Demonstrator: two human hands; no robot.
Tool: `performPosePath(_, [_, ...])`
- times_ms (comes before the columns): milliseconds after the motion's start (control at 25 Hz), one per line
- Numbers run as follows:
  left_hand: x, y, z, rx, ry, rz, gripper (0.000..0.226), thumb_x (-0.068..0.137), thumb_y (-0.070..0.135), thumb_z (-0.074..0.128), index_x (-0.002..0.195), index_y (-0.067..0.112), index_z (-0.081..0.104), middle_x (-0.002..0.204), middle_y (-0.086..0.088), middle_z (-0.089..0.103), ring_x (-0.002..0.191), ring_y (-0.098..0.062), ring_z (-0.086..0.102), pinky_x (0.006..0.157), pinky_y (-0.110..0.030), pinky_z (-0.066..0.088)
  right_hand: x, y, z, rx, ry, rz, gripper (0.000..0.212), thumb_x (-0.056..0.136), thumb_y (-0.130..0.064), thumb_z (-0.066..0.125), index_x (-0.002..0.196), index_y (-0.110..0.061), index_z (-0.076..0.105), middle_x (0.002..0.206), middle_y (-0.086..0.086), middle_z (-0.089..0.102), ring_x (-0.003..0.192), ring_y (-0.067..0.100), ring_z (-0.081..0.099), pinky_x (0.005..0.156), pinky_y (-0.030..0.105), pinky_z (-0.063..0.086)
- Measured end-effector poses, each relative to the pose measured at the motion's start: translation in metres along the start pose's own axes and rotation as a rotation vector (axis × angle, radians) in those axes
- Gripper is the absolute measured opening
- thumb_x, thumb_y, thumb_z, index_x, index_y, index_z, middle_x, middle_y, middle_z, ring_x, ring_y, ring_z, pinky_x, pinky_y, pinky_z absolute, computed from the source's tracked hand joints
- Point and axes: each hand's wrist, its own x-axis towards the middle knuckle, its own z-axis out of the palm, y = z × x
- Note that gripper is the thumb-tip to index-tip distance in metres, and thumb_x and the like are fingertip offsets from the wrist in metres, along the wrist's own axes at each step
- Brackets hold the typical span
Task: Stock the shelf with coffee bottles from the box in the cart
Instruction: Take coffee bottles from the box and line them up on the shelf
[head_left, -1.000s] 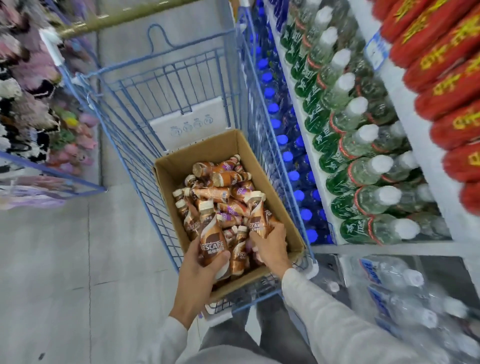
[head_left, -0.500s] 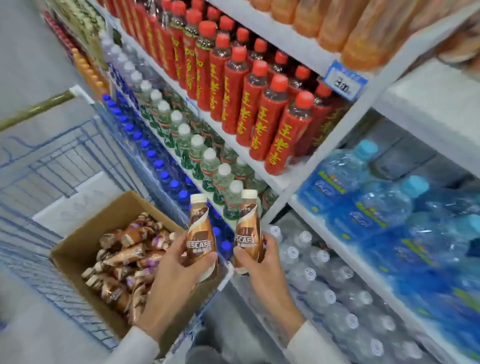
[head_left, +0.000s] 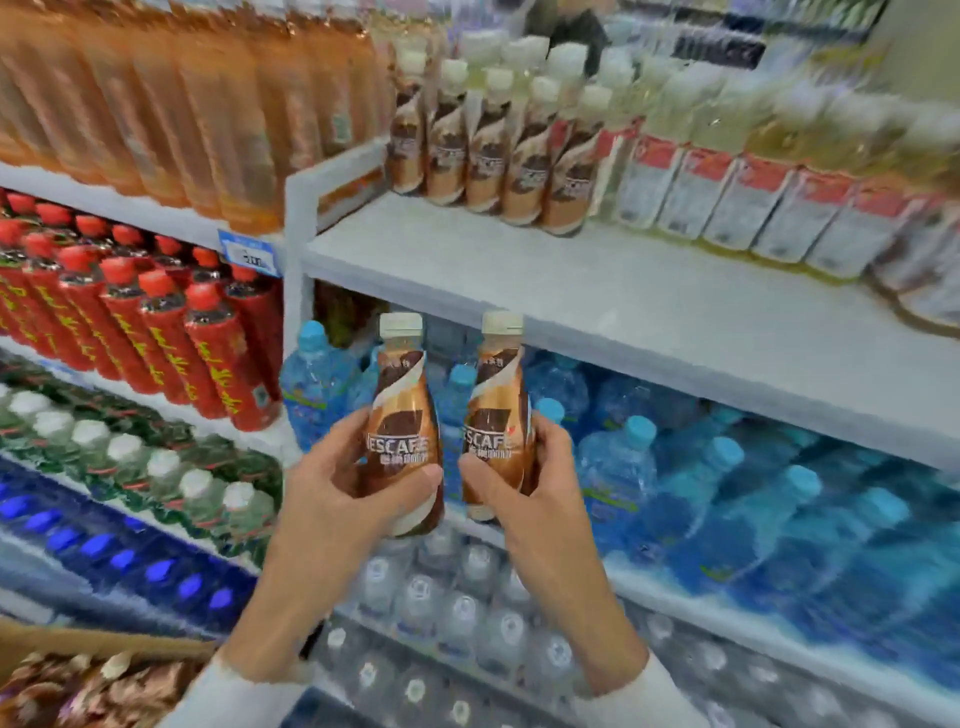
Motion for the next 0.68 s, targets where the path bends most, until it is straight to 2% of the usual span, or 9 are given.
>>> performPosePath(120, [0.025, 0.026, 0.050, -0.009, -0.123, 0.111, 0.053, 0.066, 0.012, 0.086, 0.114, 0.027, 0.068, 0.101, 0.006, 0.079, 0.092, -0.009, 0.075, 0.073, -0.016, 0.056, 0.010, -0.026, -0.042, 0.005, 0.126, -0.092, 0.056, 0.088, -0.017, 0.077, 0.132, -0.027, 0.045, 0.094, -0.019, 0.071, 0.083, -0.001, 0.069, 0.079, 0.022, 0.057])
performPosePath(240, [0.056, 0.052, 0.097, -0.022, -0.203, 0.193, 0.066, 0.064, 0.013, 0.090, 0.125, 0.017, 0.064, 0.106, 0.005, 0.077, 0.095, -0.010, 0.074, 0.075, -0.017, 0.056, 0.032, -0.051, -0.073, -0.012, 0.236, -0.184, 0.054, 0.088, -0.018, 0.077, 0.131, -0.025, 0.044, 0.099, -0.013, 0.069, 0.081, -0.006, 0.067, 0.076, 0.017, 0.054])
performPosePath(320, [0.077, 0.064, 0.122, -0.039, -0.243, 0.250, 0.061, 0.069, 0.006, 0.089, 0.122, 0.021, 0.063, 0.104, 0.006, 0.076, 0.093, -0.009, 0.074, 0.073, -0.018, 0.057, 0.049, -0.067, -0.089, -0.030, 0.307, -0.234, 0.056, 0.089, -0.020, 0.076, 0.133, -0.023, 0.041, 0.104, -0.012, 0.066, 0.083, -0.007, 0.066, 0.077, 0.018, 0.054])
performPosePath(440, [0.106, 0.074, 0.148, -0.010, -0.280, 0.329, 0.059, 0.070, 0.011, 0.091, 0.117, 0.032, 0.061, 0.104, 0.013, 0.073, 0.091, -0.005, 0.073, 0.075, -0.019, 0.057, 0.076, -0.081, -0.105, -0.066, 0.382, -0.280, 0.056, 0.089, -0.018, 0.076, 0.131, -0.022, 0.039, 0.108, -0.012, 0.061, 0.085, -0.010, 0.063, 0.080, 0.017, 0.053])
performPosePath(560, [0.132, 0.076, 0.163, 0.065, -0.288, 0.367, 0.070, 0.071, 0.018, 0.091, 0.128, 0.033, 0.053, 0.112, 0.021, 0.063, 0.095, 0.000, 0.069, 0.078, -0.016, 0.056, 0.098, -0.087, -0.115, -0.117, 0.422, -0.293, 0.058, 0.089, -0.017, 0.075, 0.131, -0.024, 0.036, 0.109, -0.016, 0.056, 0.091, -0.003, 0.063, 0.079, 0.015, 0.054])
performPosePath(680, [0.150, 0.069, 0.170, 0.097, -0.276, 0.371, 0.073, 0.072, 0.020, 0.091, 0.129, 0.033, 0.048, 0.116, 0.019, 0.059, 0.102, -0.002, 0.065, 0.082, -0.016, 0.054, 0.112, -0.083, -0.120, -0.154, 0.420, -0.274, 0.058, 0.091, -0.016, 0.074, 0.130, -0.023, 0.033, 0.110, -0.014, 0.055, 0.086, -0.010, 0.061, 0.073, 0.009, 0.052])
